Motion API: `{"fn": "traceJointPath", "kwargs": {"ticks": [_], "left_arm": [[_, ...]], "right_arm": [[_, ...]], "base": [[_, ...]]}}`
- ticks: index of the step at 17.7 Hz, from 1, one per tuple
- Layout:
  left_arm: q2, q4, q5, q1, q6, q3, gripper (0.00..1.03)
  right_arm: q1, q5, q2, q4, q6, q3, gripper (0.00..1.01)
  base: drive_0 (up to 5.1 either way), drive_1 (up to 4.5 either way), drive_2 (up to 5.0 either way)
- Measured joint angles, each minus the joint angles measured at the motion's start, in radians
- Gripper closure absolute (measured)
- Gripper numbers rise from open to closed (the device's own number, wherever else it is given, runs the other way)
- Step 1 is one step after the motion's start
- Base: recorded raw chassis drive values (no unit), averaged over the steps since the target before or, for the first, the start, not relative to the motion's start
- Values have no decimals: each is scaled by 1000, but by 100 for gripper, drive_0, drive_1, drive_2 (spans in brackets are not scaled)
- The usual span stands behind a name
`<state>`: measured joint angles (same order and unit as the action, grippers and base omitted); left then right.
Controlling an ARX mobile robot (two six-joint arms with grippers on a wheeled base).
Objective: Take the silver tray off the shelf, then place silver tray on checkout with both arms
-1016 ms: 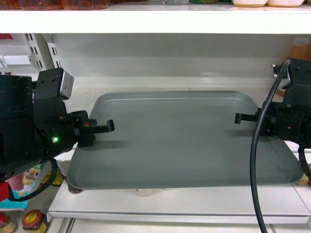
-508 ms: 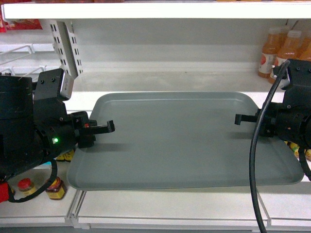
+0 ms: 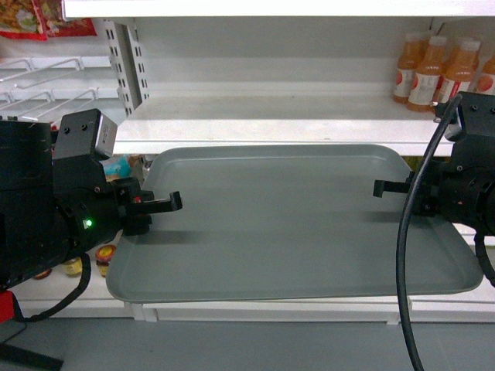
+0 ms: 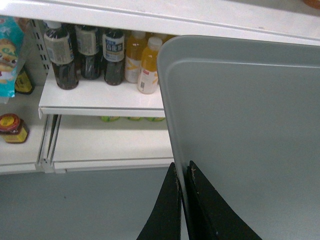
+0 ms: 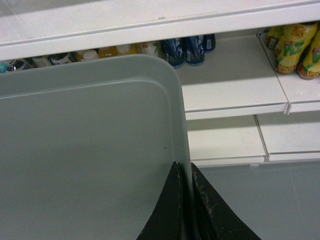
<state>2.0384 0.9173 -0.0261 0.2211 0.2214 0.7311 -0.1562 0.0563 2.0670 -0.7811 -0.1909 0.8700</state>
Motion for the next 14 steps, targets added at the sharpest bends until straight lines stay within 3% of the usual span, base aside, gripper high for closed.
{"fn": "traceJointPath", "kwargs": {"ticks": [14], "left_arm": [[1, -1, 1, 3, 2, -2, 100]], "right_arm": [[0, 1, 0, 2, 1, -2, 98]], "base": [[10, -417, 437]]}}
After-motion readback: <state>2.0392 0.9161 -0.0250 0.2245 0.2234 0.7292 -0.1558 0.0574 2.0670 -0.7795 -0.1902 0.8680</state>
